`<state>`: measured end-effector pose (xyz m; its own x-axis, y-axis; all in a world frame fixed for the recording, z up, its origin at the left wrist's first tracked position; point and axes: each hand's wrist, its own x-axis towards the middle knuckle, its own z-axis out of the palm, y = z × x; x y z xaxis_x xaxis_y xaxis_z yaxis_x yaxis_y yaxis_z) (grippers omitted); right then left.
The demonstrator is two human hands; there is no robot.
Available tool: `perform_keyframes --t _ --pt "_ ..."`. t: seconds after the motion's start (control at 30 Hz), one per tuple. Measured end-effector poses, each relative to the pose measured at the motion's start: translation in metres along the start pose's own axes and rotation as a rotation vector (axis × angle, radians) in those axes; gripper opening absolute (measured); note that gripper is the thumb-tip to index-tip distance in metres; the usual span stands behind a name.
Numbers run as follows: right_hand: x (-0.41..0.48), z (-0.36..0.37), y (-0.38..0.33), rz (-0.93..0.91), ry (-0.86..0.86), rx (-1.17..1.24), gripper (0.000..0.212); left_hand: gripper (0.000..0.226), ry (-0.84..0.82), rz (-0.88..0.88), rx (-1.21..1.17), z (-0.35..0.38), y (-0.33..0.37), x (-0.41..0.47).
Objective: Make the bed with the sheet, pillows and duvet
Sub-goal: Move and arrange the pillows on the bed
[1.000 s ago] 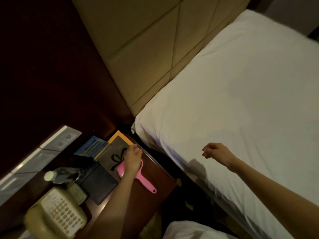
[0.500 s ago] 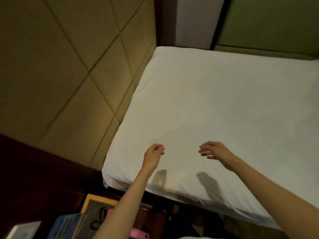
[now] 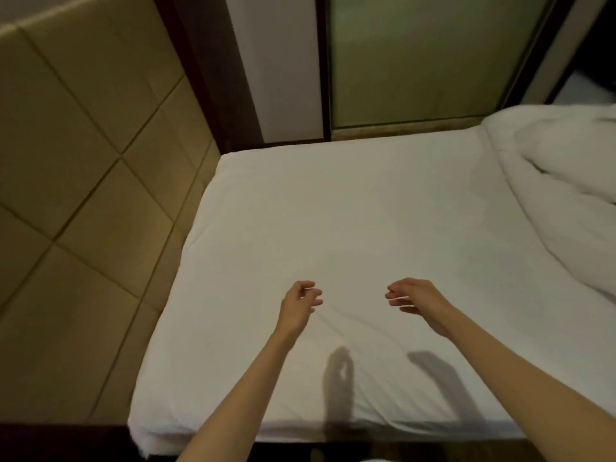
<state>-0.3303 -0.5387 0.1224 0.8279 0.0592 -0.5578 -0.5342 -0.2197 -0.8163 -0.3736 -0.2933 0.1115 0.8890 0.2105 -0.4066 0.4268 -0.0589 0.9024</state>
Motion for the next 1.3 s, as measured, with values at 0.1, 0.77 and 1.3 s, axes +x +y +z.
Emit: perform_keyframes --t 0.1,0.77,1.3 --pt "-0.001 -0.053 0.005 -0.013 0.015 -0.003 0.016 0.021 -0.024 -0.009 -0.026 0.052 0.012 0.000" --pt "0.004 -0.321 0.023 0.038 0.255 0.190 0.013 0.022 -0.288 0.033 0.049 0.334 0.086 0.027" --pt "0.064 -0.367 0.001 0.028 0.365 0.352 0.011 0.024 -0.328 0.000 0.118 0.378 0.119 0.108"
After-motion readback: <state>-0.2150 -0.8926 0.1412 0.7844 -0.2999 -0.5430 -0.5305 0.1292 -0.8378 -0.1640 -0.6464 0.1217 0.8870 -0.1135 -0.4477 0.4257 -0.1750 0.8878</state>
